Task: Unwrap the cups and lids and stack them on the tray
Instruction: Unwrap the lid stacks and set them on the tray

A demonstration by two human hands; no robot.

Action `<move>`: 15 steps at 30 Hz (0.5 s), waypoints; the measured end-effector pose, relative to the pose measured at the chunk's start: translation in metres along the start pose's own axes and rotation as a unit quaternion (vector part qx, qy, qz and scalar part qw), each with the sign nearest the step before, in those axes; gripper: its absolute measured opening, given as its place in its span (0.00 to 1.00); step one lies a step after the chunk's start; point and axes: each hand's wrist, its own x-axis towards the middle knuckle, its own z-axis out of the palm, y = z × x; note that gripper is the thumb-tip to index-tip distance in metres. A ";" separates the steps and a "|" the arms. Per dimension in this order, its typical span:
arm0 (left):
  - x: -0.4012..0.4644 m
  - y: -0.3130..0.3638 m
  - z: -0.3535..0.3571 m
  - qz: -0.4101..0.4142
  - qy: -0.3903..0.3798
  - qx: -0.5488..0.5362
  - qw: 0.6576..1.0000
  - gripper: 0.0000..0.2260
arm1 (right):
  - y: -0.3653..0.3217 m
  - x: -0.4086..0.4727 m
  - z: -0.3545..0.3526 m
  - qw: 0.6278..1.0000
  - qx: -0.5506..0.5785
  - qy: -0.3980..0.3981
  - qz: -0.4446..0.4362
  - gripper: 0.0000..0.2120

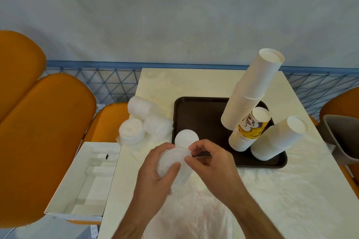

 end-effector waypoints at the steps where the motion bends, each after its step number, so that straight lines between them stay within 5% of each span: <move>1: 0.000 0.001 0.000 -0.001 0.002 0.005 1.000 0.14 | 0.000 0.000 0.000 1.000 0.000 0.004 0.000 0.11; 8: -0.004 0.004 0.001 -0.005 0.000 0.010 1.000 0.14 | 0.001 0.001 -0.001 1.000 0.002 0.007 0.027 0.08; 15: -0.003 0.002 -0.010 -0.069 -0.044 -0.105 0.991 0.19 | 0.002 0.004 -0.010 0.989 0.113 -0.060 0.076 0.05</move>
